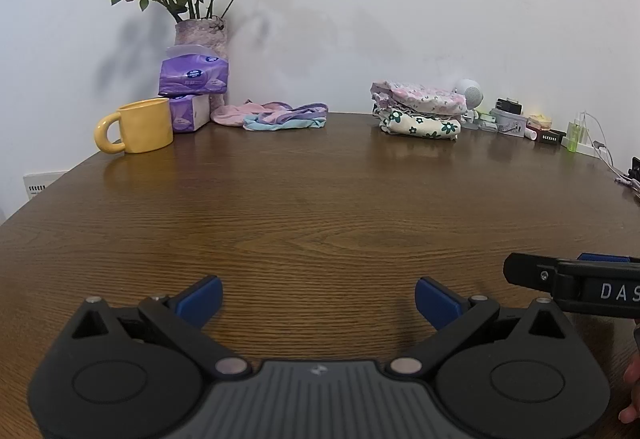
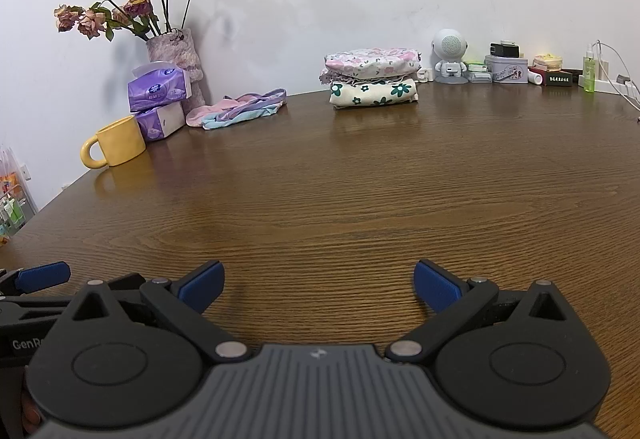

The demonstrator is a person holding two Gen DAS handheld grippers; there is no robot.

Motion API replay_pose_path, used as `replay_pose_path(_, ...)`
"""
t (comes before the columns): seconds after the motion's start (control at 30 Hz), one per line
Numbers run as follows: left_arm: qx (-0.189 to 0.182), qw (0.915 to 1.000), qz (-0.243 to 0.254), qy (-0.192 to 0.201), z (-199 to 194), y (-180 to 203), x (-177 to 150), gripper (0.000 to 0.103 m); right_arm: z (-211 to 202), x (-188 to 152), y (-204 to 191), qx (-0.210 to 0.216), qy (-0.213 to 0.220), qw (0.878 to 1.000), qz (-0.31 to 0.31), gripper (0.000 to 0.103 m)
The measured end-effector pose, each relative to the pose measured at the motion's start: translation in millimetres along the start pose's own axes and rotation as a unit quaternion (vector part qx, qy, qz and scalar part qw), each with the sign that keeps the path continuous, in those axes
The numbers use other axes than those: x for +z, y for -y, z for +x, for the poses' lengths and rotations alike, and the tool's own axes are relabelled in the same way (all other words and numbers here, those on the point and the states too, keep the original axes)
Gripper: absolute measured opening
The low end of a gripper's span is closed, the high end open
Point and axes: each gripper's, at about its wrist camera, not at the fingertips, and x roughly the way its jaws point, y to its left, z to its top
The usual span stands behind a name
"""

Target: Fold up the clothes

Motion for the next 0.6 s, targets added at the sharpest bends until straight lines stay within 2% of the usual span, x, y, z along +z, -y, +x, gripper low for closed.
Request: replay_pose_path(0.6, -0.001, 1.0, -0.001, 0.003, -0.5, -1.0, -0.7, 0.103, 0.3, 0.3, -0.1, 0.001, 0.0, 1.0, 0.002, 0.103)
